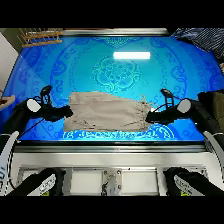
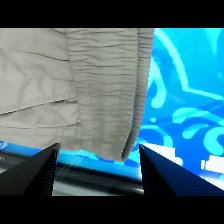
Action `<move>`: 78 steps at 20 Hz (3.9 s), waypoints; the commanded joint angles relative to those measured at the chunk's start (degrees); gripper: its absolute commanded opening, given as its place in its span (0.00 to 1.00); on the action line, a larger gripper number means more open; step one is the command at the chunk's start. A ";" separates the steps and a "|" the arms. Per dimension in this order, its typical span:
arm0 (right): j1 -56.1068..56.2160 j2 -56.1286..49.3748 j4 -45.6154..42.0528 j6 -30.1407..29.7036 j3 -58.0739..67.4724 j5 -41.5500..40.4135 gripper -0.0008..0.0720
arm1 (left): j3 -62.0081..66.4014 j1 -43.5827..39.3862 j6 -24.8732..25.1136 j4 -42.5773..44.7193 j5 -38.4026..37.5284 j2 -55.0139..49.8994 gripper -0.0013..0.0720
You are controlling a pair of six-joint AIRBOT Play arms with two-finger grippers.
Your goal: Fold the clothes and pants, and hang the long-sleeved shirts on hangers.
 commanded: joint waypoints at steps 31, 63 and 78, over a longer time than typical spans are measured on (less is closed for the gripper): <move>-9.79 -5.14 -0.81 -2.82 13.51 11.41 0.03 | 15.04 -31.56 -5.51 -5.01 8.59 -19.89 0.02; 19.06 -4.46 -8.09 4.90 36.96 24.98 0.03 | 49.59 -25.66 -9.70 7.82 -5.40 -28.68 0.02; 58.07 -27.52 10.71 1.77 36.96 -19.74 0.95 | 49.57 -0.83 -8.37 7.72 -10.60 -10.93 0.02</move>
